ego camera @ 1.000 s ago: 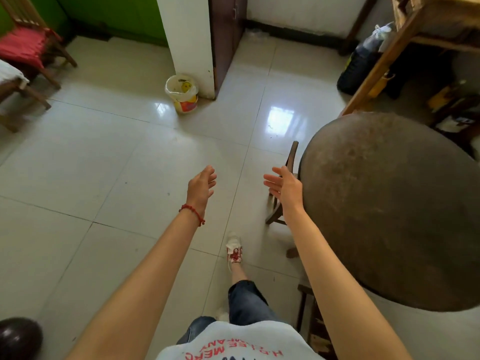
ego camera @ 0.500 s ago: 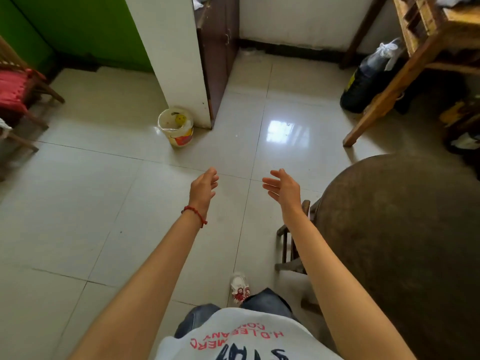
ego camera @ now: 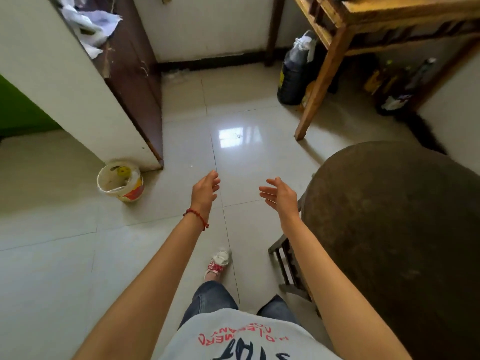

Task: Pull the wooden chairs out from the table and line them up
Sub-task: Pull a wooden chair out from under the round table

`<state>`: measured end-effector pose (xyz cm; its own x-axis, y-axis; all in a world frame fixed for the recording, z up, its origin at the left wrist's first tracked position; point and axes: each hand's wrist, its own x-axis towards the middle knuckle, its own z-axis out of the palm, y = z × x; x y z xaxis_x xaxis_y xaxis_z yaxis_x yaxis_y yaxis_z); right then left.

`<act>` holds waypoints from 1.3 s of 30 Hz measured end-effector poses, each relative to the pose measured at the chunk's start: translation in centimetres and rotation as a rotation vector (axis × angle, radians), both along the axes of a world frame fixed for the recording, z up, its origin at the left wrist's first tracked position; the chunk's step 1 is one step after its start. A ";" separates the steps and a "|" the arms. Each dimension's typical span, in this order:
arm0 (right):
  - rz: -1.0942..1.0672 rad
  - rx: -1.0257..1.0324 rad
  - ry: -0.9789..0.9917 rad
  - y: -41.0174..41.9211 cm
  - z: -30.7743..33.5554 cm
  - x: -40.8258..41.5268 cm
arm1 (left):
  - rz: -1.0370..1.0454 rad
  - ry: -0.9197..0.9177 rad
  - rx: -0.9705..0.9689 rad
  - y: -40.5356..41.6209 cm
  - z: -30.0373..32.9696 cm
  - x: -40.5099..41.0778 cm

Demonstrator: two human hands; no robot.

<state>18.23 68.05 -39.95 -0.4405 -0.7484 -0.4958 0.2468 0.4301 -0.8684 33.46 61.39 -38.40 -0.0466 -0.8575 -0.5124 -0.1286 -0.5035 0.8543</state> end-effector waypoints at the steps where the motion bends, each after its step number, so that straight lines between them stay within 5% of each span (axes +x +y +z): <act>1: -0.056 0.008 -0.003 -0.5 -0.2 -0.5 | -0.048 -0.001 0.019 -1.2 0.0 -1.0; 12: -0.783 0.059 -0.072 1.8 -1.0 -5.2 | -0.695 -0.071 0.142 -6.0 -0.5 -12.6; 28: -1.323 0.211 -0.261 16.2 -7.4 -5.2 | -1.368 -0.268 0.206 5.9 -7.9 -22.3; 33: -1.189 0.383 -0.184 18.1 -11.5 -4.6 | -1.495 -0.386 0.097 7.4 -12.7 -22.9; 39: -0.240 0.800 0.237 18.0 -18.1 -3.8 | -2.059 -0.743 -0.397 8.1 -20.1 -22.2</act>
<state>14.48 86.02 -58.09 -0.7001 -0.0877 -0.7086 0.2602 0.8929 -0.3675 11.23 69.46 -58.52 -0.6862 0.0701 -0.7240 -0.3463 0.8439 0.4099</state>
